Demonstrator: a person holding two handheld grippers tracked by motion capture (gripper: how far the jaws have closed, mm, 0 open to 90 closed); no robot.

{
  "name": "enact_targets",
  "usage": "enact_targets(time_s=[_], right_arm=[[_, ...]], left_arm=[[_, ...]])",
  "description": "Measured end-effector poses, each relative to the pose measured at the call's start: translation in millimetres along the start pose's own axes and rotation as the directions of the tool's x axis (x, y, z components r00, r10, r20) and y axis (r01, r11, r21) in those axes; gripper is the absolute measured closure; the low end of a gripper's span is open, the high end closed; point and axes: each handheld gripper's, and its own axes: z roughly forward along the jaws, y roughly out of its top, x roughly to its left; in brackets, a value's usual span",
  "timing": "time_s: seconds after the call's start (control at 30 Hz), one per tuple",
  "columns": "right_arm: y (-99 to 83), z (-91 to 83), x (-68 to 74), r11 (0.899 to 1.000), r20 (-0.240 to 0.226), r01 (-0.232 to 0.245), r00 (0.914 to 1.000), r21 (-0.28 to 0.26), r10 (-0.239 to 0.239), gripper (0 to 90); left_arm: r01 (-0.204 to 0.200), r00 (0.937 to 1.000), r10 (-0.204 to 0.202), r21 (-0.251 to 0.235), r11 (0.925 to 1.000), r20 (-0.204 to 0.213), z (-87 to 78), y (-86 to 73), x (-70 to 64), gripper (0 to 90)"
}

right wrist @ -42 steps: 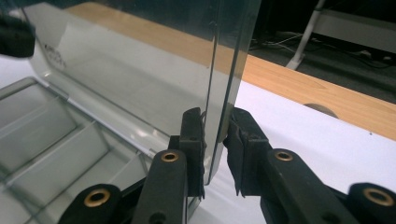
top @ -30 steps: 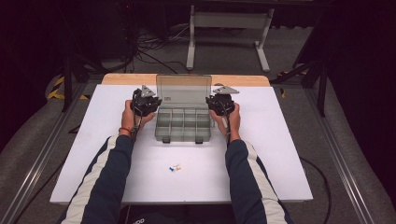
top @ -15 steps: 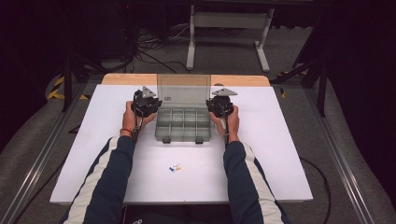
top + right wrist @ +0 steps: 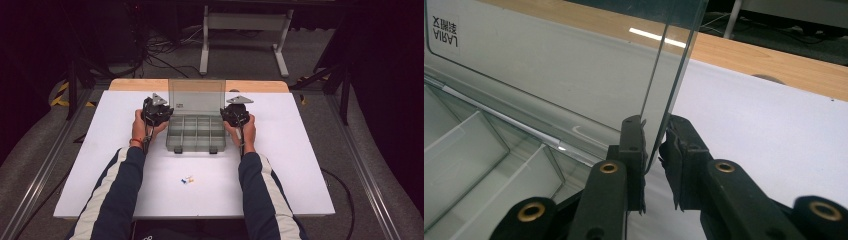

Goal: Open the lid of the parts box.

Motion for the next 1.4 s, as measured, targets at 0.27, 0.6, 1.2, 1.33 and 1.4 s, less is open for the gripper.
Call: enact_targets(time_s=[0.27,0.6,1.2,1.33,1.4], right_arm=[[-1.1,0.0,0.5,1.000,0.001,-0.003,1.0000,0.002,0.003,78.2],[-0.2,0.0,1.2,1.000,0.011,0.009,0.9999,0.006,-0.009,75.4],[2.1,-11.0,8.6,0.998,0.004,0.059,0.9982,-0.003,-0.059,75.0],[3.5,-18.2,10.4,0.997,-0.006,0.071,0.9974,-0.017,-0.071,74.5],[4.0,-21.0,11.4,0.997,-0.012,0.080,0.9967,-0.022,-0.080,74.4]], left_arm=[[0.001,1.0000,-0.001,-0.001,1.0000,-0.008,0.2,-0.1,-1.1,75.0],[-0.005,0.9996,0.006,0.009,0.9999,-0.027,0.6,0.4,-1.8,71.4],[-0.043,0.9987,0.043,-0.005,0.9990,-0.028,-17.9,4.5,-2.5,70.1],[-0.063,0.9979,0.063,-0.011,0.9979,-0.014,-26.1,5.4,-5.5,70.1],[-0.071,0.9973,0.071,-0.013,0.9974,-0.017,-28.6,6.0,-6.8,70.5]])
